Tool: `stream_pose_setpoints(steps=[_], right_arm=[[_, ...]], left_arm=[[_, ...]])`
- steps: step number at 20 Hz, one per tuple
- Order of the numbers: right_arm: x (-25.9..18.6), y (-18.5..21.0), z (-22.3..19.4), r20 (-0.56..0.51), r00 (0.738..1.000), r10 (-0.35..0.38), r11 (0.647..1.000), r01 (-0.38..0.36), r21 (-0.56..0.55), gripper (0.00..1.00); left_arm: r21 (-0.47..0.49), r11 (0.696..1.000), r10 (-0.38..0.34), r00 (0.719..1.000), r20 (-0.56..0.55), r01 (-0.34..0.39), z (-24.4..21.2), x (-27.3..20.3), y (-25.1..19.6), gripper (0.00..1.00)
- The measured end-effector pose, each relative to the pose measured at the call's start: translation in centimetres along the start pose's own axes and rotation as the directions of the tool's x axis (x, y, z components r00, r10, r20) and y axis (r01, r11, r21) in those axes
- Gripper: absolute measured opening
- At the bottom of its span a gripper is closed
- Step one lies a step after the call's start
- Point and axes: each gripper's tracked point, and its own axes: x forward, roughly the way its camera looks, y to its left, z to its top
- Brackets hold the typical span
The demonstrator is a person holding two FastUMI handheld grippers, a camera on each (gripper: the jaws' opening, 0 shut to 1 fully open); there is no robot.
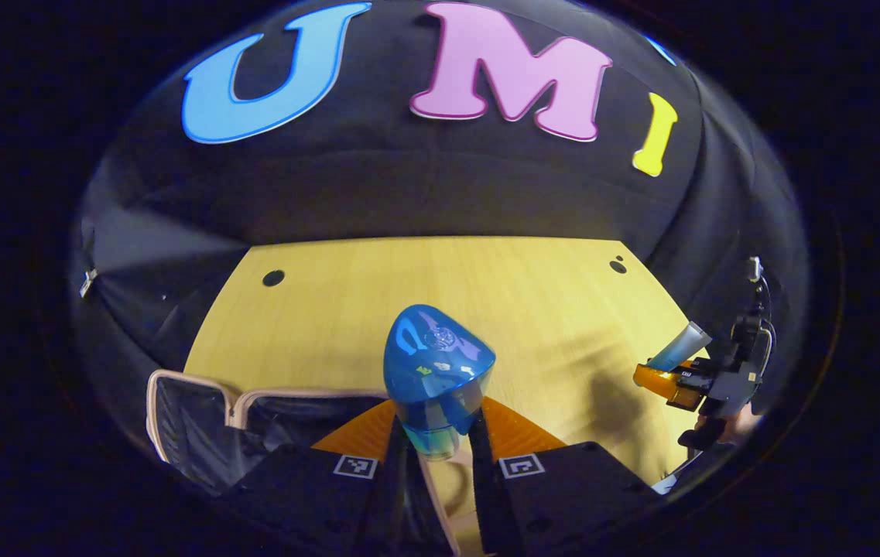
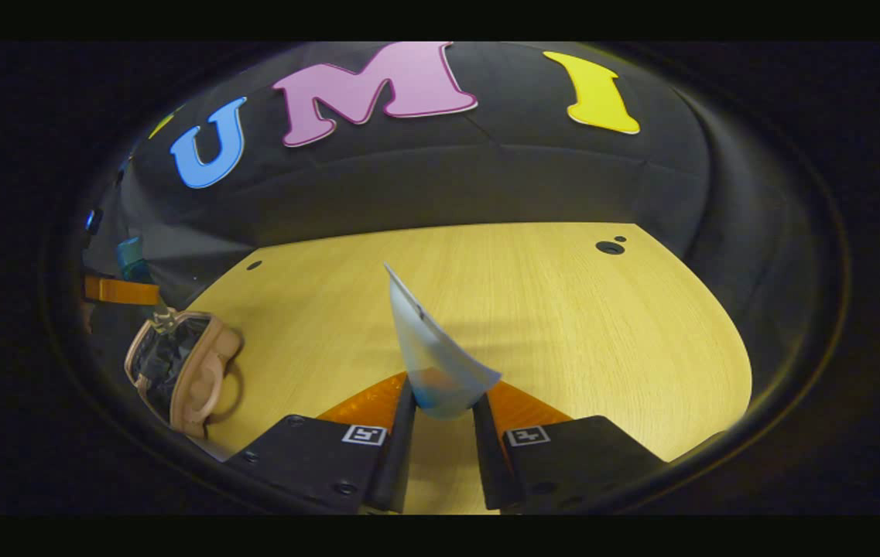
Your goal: First open the suitcase, pack the skin care products into it, and then close the suitcase.
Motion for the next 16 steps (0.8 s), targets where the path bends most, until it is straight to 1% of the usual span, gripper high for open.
stream_pose_setpoints(steps=[1,2,3,4,6,7,8,9,10,12,13,15,16], right_arm=[[-0.5,1.1,0.1,0.002,1.0,0.012,1.0,-0.012,0.002,0.41],[-1.0,2.3,0.2,0.009,1.0,0.026,1.0,-0.026,0.001,0.41],[-1.4,3.6,0.5,0.017,0.999,0.039,0.999,-0.039,-0.002,0.41],[-1.8,5.0,0.4,0.018,0.998,0.056,0.998,-0.056,-0.003,0.41],[-2.6,7.8,-0.1,0.01,0.995,0.097,0.995,-0.097,-0.007,0.41],[-3.1,9.0,-0.4,0.004,0.994,0.111,0.994,-0.111,-0.02,0.41],[-3.6,10.4,-0.7,-0.002,0.992,0.129,0.991,-0.129,-0.042,0.41],[-3.9,11.5,-1.2,-0.012,0.989,0.146,0.986,-0.147,-0.074,0.41],[-4.1,12.3,-1.9,-0.033,0.987,0.157,0.982,-0.159,-0.1,0.41],[-4.7,13.6,-3.3,-0.076,0.982,0.172,0.977,-0.179,-0.114,0.41],[-5.2,14.1,-3.6,-0.086,0.981,0.174,0.977,-0.183,-0.114,0.41],[-6.2,15.4,-4.2,-0.104,0.979,0.178,0.974,-0.19,-0.124,0.41],[-6.6,16.1,-4.4,-0.108,0.978,0.178,0.972,-0.192,-0.134,0.41]], left_arm=[[-0.006,0.999,0.047,0.996,-0.074,-0.048,-1.6,-0.7,2.4,0.41],[0.004,0.997,0.08,0.988,-0.131,-0.08,-3.6,-1.3,4.8,0.38],[0.021,0.995,0.101,0.979,-0.179,-0.099,-5.5,-1.5,6.7,0.45],[0.035,0.992,0.122,0.961,-0.248,-0.117,-7.5,-1.7,8.2,0.41],[0.048,0.992,0.127,0.922,-0.365,-0.117,-12.2,-1.0,9.8,0.44],[0.056,0.992,0.127,0.892,-0.433,-0.114,-14.8,-0.2,10.7,0.41],[0.053,0.991,0.13,0.868,-0.479,-0.119,-16.9,0.3,11.5,0.41],[0.053,0.989,0.147,0.848,-0.51,-0.14,-18.3,0.8,12.1,0.41],[0.054,0.987,0.155,0.833,-0.531,-0.149,-19.5,1.4,12.4,0.41],[0.03,0.985,0.158,0.812,-0.562,-0.171,-21.3,2.4,13.0,0.41],[0.019,0.987,0.142,0.806,-0.575,-0.161,-22.0,2.7,13.1,0.41],[0.024,0.99,0.128,0.803,-0.582,-0.14,-22.6,2.8,13.2,0.41],[0.028,0.991,0.121,0.803,-0.583,-0.13,-22.9,2.7,13.3,0.45]])
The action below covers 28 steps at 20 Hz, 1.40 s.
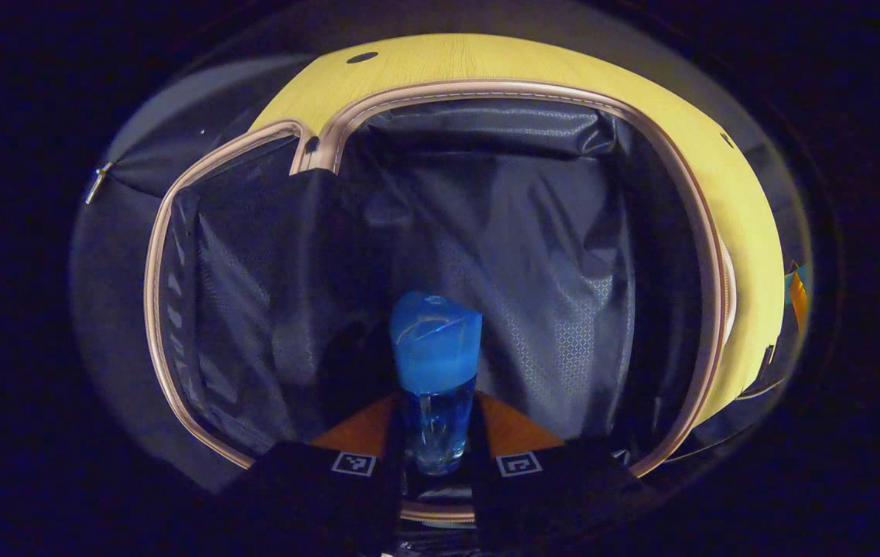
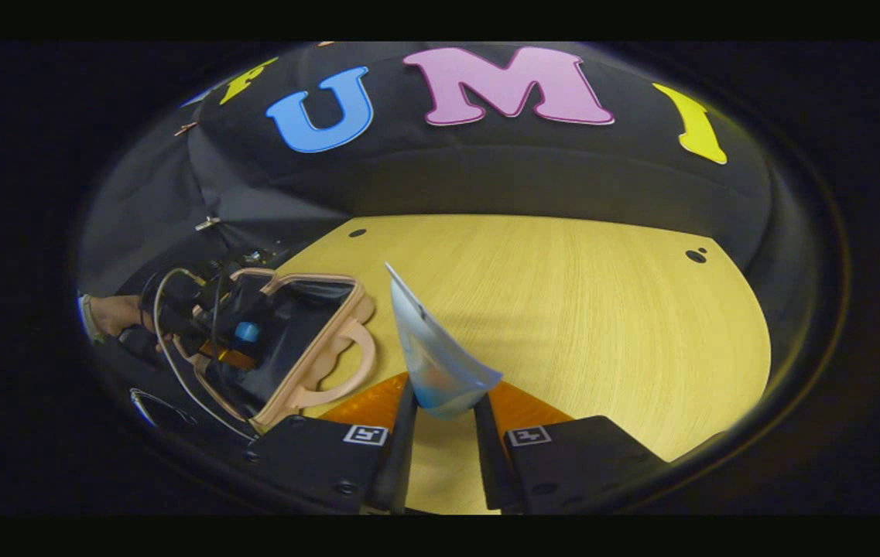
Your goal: First open the suitcase, pack the skin care products into it, and then close the suitcase.
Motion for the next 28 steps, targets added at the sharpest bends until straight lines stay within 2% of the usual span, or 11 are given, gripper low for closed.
stream_pose_setpoints(steps=[1,4,6,7,9,13,16,20,24,27,28], right_arm=[[-0.2,0.7,-0.2,-0.007,1.0,0.004,1.0,-0.004,-0.012,0.41],[-0.2,3.2,-0.6,-0.032,0.999,0.017,0.998,-0.019,-0.063,0.41],[0.1,5.3,-0.8,-0.05,0.998,0.038,0.995,-0.043,-0.09,0.41],[0.2,6.5,-0.8,-0.058,0.997,0.057,0.994,-0.062,-0.093,0.41],[0.5,9.4,-0.5,-0.077,0.991,0.11,0.989,-0.117,-0.086,0.41],[2.1,17.0,-2.4,-0.226,0.941,0.251,0.967,-0.255,0.012,0.41],[5.0,20.6,-4.9,-0.347,0.89,0.297,0.955,-0.276,0.111,0.41],[9.6,22.1,-9.3,-0.56,0.807,0.19,0.979,-0.11,0.173,0.41],[10.2,22.6,-11.6,-0.634,0.762,0.132,0.972,0.025,0.233,0.47],[10.4,22.4,-11.4,-0.655,0.747,0.115,0.961,0.084,0.264,0.35],[10.5,22.6,-11.0,-0.658,0.744,0.116,0.957,0.095,0.275,0.42]], left_arm=[[-0.003,1.0,-0.006,1.0,0.01,0.006,-0.3,0.0,0.1,0.4],[0.002,1.0,-0.031,0.996,0.082,0.031,-0.2,-0.7,0.1,0.48],[0.005,0.998,-0.058,0.986,0.156,0.058,0.6,-2.3,-0.4,0.57],[0.01,0.998,-0.057,0.975,0.213,0.056,1.1,-3.3,-0.1,0.73],[0.022,0.998,-0.055,0.935,0.349,0.051,2.8,-6.7,0.7,0.91],[-0.028,0.99,-0.101,0.844,0.527,0.135,2.7,-12.8,3.4,0.94],[-0.106,0.977,-0.087,0.802,0.591,0.184,1.0,-14.9,8.2,0.95],[-0.202,0.975,0.039,0.817,0.576,0.095,-2.9,-14.6,16.0,0.96],[-0.314,0.945,0.096,0.838,0.537,0.093,-6.5,-13.4,21.2,0.96],[-0.359,0.928,0.117,0.845,0.522,0.094,-8.5,-12.8,23.5,0.96],[-0.375,0.923,0.127,0.851,0.51,0.087,-9.1,-12.4,24.2,0.96]])
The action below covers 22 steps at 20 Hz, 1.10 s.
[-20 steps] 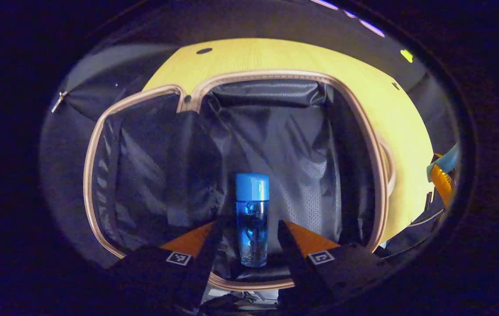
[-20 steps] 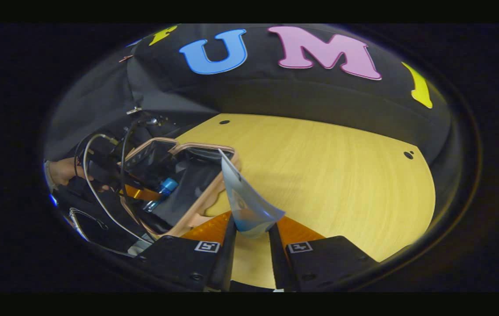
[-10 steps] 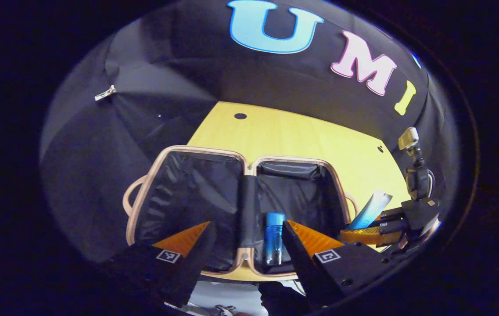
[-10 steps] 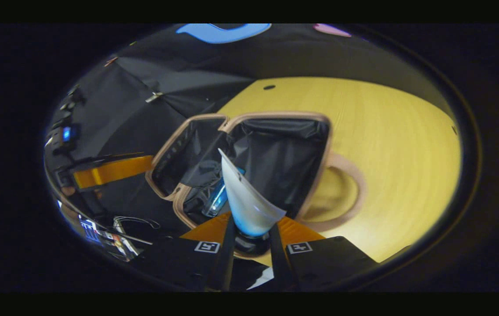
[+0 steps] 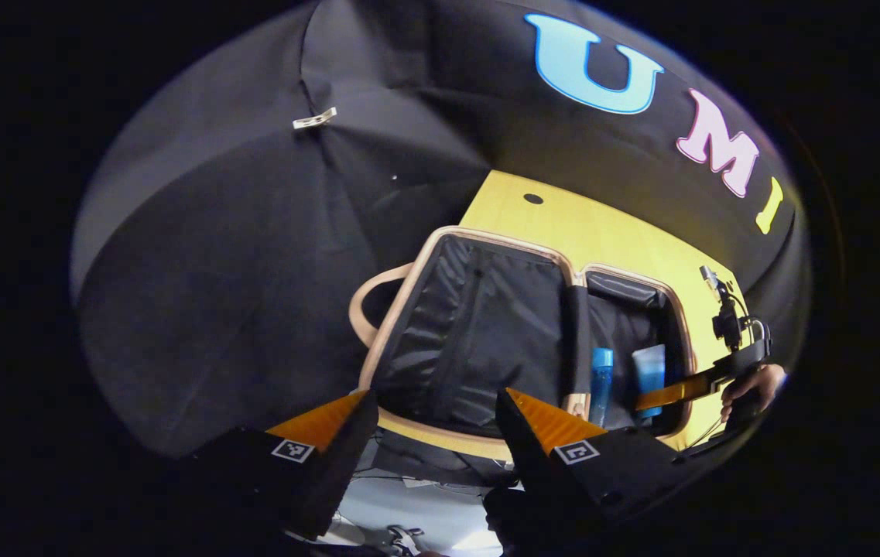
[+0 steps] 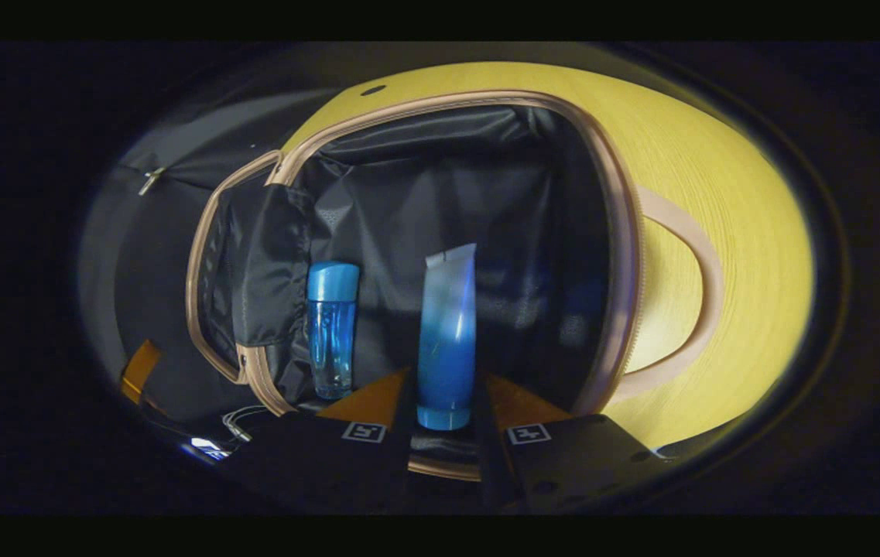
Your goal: First open the suitcase, pack the skin care products into it, and then close the suitcase.
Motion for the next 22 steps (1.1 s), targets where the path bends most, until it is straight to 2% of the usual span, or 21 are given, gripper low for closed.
stream_pose_setpoints(steps=[1,3,4,5,7,8,11,14,16,18,22], right_arm=[[-0.3,0.1,0.2,0.004,1.0,0.001,1.0,-0.001,0.016,0.43],[-1.5,0.2,0.6,0.026,1.0,0.008,0.999,-0.009,0.037,0.36],[-1.9,1.0,0.6,0.04,0.998,0.045,0.998,-0.047,0.041,0.37],[-3.0,1.4,0.4,0.046,0.997,0.066,0.997,-0.067,0.031,0.54],[-5.2,2.9,1.2,0.124,0.983,0.139,0.99,-0.139,-0.002,0.87],[-6.9,3.6,1.4,0.161,0.97,0.18,0.984,-0.177,-0.03,0.96],[-11.1,4.4,2.5,0.256,0.938,0.234,0.972,-0.216,-0.097,0.96],[-14.0,4.5,4.2,0.354,0.901,0.252,0.964,-0.202,-0.173,0.96],[-15.4,4.7,4.3,0.38,0.886,0.267,0.961,-0.216,-0.171,0.96],[-16.4,4.8,4.2,0.391,0.877,0.278,0.96,-0.235,-0.154,0.96],[-17.2,3.7,3.2,0.388,0.881,0.269,0.962,-0.23,-0.145,0.96]], left_arm=[[-0.015,1.0,0.014,1.0,-0.008,-0.014,-0.1,0.2,0.8,0.96],[-0.058,0.998,0.009,1.0,-0.022,-0.01,0.2,1.1,1.9,0.96],[-0.077,0.997,0.0,1.0,-0.026,-0.002,0.5,1.6,2.3,0.96],[-0.084,0.996,-0.001,1.0,-0.027,-0.001,0.9,2.3,2.9,0.96],[-0.071,0.997,0.018,1.0,-0.025,-0.019,2.0,3.1,4.2,0.96],[-0.061,0.998,0.031,0.999,-0.022,-0.032,2.7,3.7,4.6,0.97],[-0.039,0.999,0.029,0.999,-0.023,-0.03,5.0,6.1,5.3,0.96],[-0.021,0.995,0.098,0.993,-0.068,-0.1,7.2,9.2,7.3,0.96],[0.003,0.992,0.124,0.988,-0.09,-0.124,8.6,11.4,8.2,0.96],[0.028,0.987,0.163,0.979,-0.124,-0.16,9.0,13.8,9.5,0.96],[-0.017,0.984,0.17,0.962,-0.212,-0.178,7.7,18.1,10.0,0.96]])
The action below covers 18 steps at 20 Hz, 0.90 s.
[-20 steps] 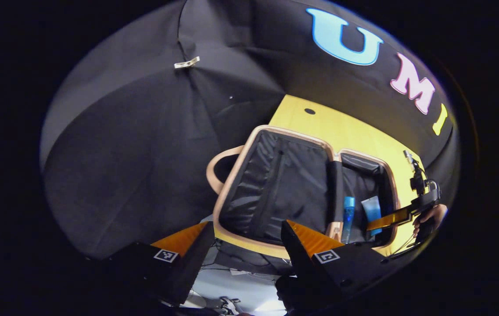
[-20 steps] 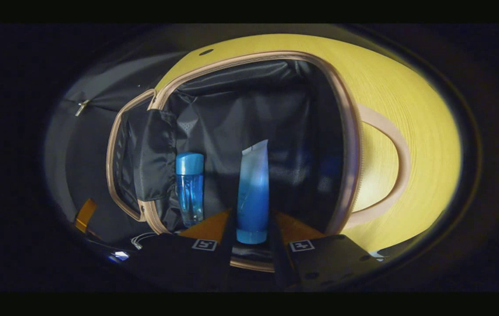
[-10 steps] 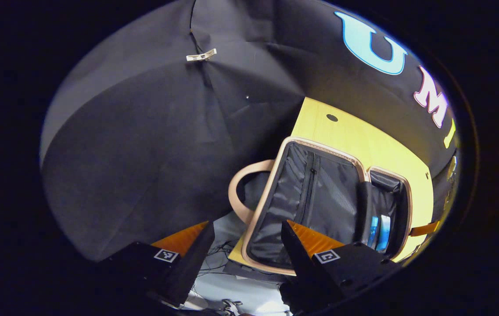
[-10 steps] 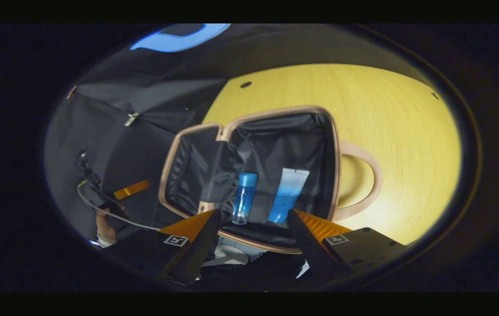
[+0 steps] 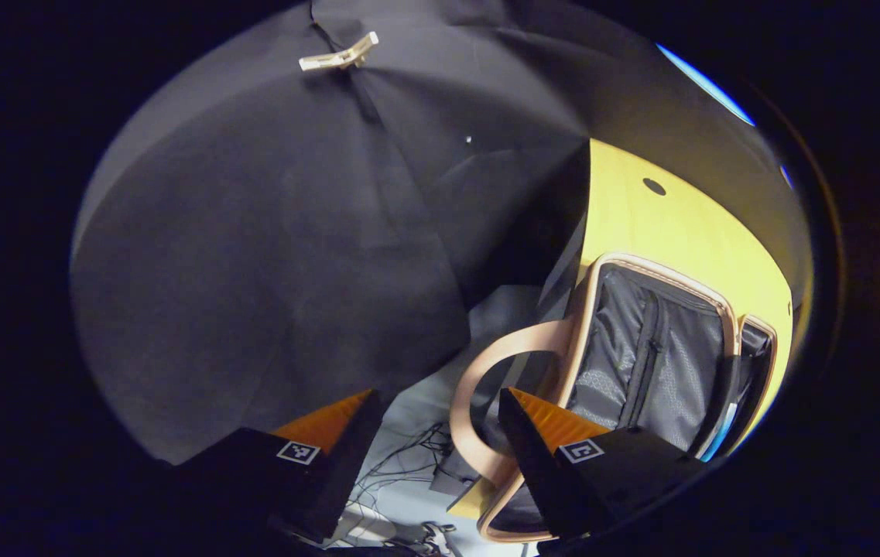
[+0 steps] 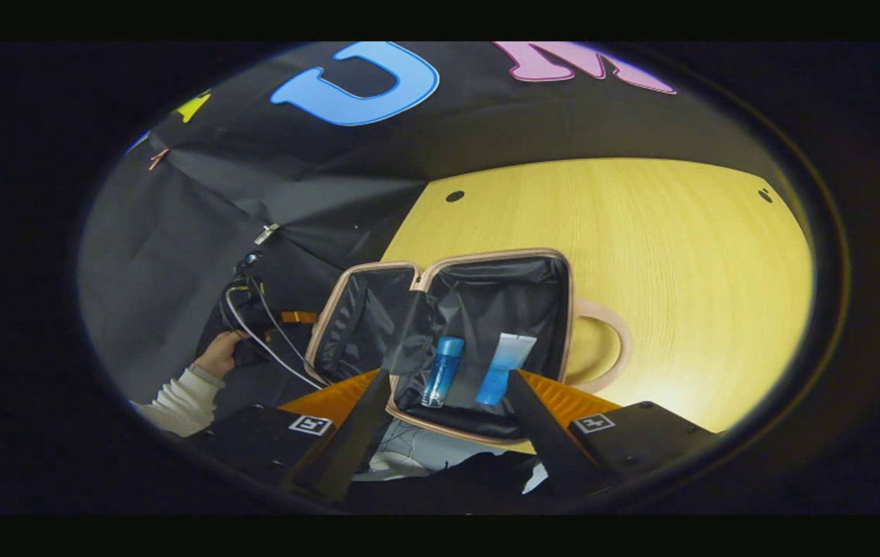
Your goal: First open the suitcase, pack the skin care products into it, and then close the suitcase.
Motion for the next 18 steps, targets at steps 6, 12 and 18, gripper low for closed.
stream_pose_setpoints(steps=[6,12,18], right_arm=[[-2.3,-2.7,-0.1,0.046,0.997,-0.06,0.998,0.059,0.014,0.96],[-3.6,-3.7,-2.4,0.037,0.997,-0.074,0.996,0.072,0.047,0.96],[-4.6,-3.6,-3.0,0.074,0.995,-0.074,0.997,0.072,0.023,0.96]], left_arm=[[-0.09,0.996,-0.014,0.998,-0.055,0.009,-0.9,3.6,-0.1,0.94],[-0.052,0.996,-0.081,0.996,-0.04,0.078,-1.1,4.3,-2.2,0.27],[0.045,0.99,-0.139,0.985,0.102,0.135,2.0,-1.6,-3.1,0.13]])
